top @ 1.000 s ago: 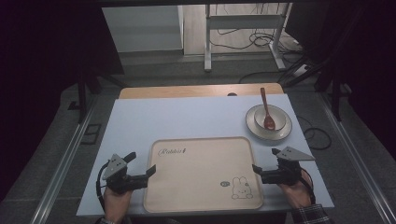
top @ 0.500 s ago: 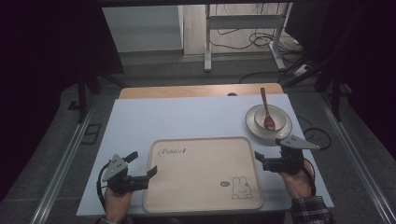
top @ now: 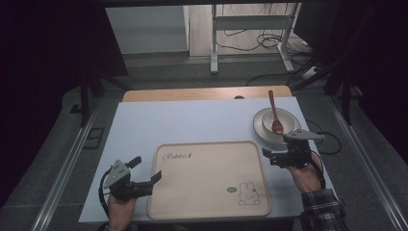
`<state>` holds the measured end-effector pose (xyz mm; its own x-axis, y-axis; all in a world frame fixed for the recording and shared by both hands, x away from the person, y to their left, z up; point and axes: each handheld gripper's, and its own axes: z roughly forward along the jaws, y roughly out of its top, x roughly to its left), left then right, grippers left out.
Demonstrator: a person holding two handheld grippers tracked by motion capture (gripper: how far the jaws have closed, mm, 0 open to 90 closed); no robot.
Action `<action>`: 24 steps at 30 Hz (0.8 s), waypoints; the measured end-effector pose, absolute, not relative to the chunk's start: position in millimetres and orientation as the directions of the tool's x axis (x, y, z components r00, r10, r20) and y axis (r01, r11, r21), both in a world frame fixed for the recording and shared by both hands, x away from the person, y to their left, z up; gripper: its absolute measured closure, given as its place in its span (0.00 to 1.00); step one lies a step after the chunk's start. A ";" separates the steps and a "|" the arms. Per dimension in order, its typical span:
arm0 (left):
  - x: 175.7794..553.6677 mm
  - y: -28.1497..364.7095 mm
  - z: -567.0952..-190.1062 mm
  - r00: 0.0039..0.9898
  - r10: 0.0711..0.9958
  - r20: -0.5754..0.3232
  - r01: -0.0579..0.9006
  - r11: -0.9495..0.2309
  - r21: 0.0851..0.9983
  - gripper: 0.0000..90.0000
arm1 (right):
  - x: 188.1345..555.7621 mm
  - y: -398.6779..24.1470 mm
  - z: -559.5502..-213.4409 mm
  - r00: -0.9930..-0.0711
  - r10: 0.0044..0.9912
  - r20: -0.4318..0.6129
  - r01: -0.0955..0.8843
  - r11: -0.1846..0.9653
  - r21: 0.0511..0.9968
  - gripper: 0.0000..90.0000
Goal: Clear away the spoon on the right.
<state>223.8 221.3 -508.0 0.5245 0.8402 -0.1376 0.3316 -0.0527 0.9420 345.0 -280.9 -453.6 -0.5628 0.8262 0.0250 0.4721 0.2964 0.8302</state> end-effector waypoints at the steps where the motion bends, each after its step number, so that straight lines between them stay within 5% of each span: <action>1: 223.8 221.3 -508.0 0.525 0.840 -0.138 0.332 -0.053 0.942 0.05 | 345.0 -280.9 -453.6 -0.563 0.826 0.025 0.472 0.296 0.830 0.02; 24: 227.4 218.9 -509.3 0.489 0.862 -0.132 0.364 -0.064 0.929 0.04 | 393.8 -291.0 -436.7 -0.528 0.849 -0.028 0.454 0.310 0.835 0.02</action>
<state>227.4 218.9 -509.3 0.4894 0.8620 -0.1322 0.3637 -0.0640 0.9293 393.8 -291.0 -436.7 -0.5284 0.8485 -0.0281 0.4537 0.3102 0.8354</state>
